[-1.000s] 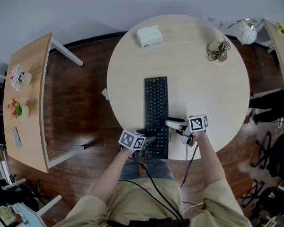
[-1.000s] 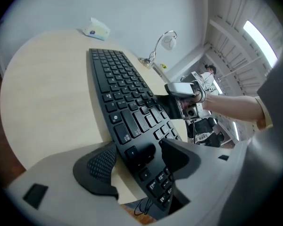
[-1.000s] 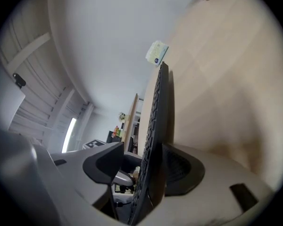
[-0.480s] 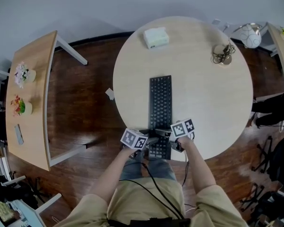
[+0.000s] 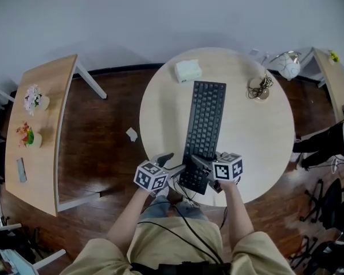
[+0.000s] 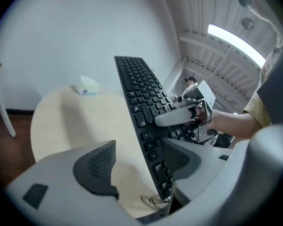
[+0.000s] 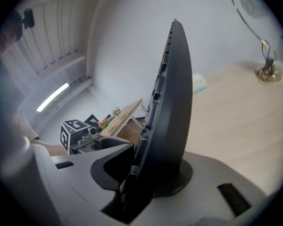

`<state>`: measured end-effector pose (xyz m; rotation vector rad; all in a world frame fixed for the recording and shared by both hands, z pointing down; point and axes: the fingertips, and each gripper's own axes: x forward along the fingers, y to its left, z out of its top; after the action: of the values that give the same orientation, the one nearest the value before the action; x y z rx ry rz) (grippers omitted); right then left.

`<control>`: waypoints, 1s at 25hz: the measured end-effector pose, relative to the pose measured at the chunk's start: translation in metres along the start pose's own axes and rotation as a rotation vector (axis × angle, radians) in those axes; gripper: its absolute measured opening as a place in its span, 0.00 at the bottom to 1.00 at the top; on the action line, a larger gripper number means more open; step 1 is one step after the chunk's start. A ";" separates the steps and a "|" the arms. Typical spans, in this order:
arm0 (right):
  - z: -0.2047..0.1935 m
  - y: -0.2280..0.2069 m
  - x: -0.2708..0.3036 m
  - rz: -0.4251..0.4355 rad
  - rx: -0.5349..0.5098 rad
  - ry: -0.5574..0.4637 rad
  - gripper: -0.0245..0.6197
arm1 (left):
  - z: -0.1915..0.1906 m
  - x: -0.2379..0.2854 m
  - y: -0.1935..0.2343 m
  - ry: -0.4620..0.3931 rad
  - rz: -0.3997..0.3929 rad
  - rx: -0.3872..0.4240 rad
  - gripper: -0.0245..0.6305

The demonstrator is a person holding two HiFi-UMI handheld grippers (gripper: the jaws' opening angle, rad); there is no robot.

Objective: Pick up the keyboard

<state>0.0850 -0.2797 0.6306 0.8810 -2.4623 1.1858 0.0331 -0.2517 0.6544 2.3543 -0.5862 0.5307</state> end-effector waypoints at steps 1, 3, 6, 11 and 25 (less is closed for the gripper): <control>0.016 0.005 -0.011 -0.025 -0.037 -0.044 0.23 | 0.019 -0.010 -0.002 -0.048 0.025 0.036 0.48; 0.047 0.017 -0.034 -0.075 -0.111 -0.138 0.23 | 0.059 -0.032 -0.011 -0.152 0.057 0.100 0.48; 0.090 0.039 -0.071 -0.162 -0.214 -0.291 0.23 | 0.115 -0.065 -0.035 -0.312 0.086 0.199 0.48; 0.140 0.063 -0.133 -0.374 -0.374 -0.505 0.22 | 0.201 -0.126 -0.065 -0.585 0.174 0.302 0.48; 0.150 0.098 -0.249 -0.831 -0.483 -0.895 0.21 | 0.225 -0.177 -0.059 -0.739 0.464 0.471 0.48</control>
<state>0.2209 -0.2477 0.3575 2.2566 -2.2394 -0.1430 -0.0307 -0.3137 0.3760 2.8553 -1.5024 -0.0567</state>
